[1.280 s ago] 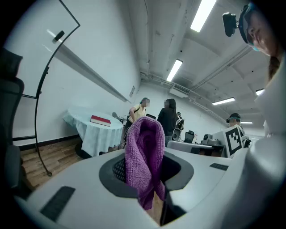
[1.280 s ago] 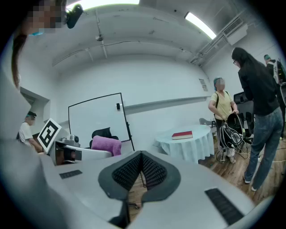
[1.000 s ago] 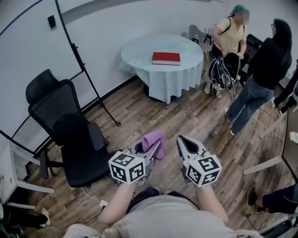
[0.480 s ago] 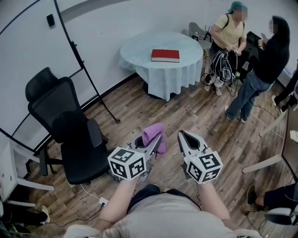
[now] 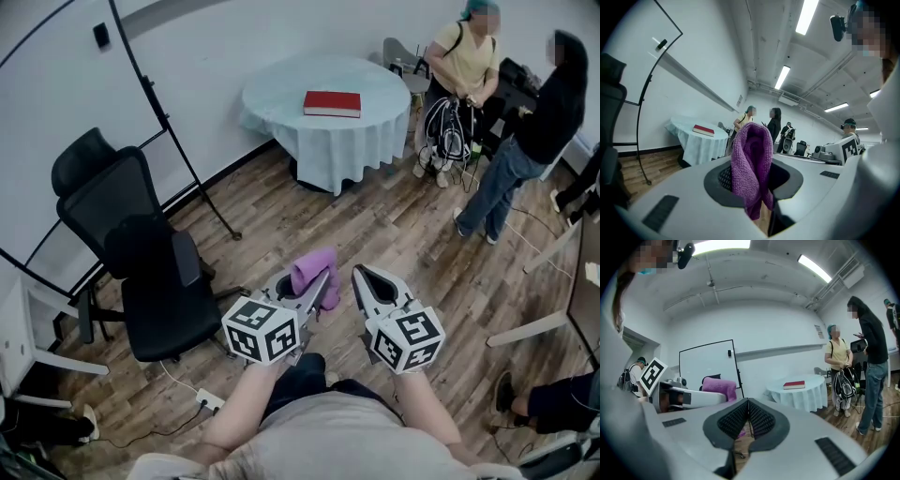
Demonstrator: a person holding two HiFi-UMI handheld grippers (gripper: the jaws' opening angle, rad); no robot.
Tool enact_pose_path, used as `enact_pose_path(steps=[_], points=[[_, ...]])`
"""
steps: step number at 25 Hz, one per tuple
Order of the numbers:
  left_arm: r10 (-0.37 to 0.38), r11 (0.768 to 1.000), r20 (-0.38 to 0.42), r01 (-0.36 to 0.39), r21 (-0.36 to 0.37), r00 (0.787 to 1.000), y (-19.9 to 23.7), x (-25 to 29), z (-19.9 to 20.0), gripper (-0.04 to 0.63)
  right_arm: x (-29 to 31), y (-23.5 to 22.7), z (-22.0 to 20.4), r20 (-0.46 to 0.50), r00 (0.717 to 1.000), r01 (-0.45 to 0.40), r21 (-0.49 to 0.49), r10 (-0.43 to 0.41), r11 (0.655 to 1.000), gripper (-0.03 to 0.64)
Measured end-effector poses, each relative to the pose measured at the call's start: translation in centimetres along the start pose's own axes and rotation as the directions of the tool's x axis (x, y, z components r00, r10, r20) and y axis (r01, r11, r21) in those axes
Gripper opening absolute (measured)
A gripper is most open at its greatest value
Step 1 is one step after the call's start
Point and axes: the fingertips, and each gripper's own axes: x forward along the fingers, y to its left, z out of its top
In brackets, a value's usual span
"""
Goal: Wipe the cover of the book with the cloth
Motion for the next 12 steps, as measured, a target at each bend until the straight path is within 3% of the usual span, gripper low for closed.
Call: enact_pose_path(steps=[12], points=[[-0.022, 1.0, -0.012, 0.022, 0.013, 1.0, 3.3, 3.5, 1.3, 0.109, 3.3, -4.6, 0.4, 0.007, 0.997, 0.078, 0.001, -0.078, 0.997, 0.023]])
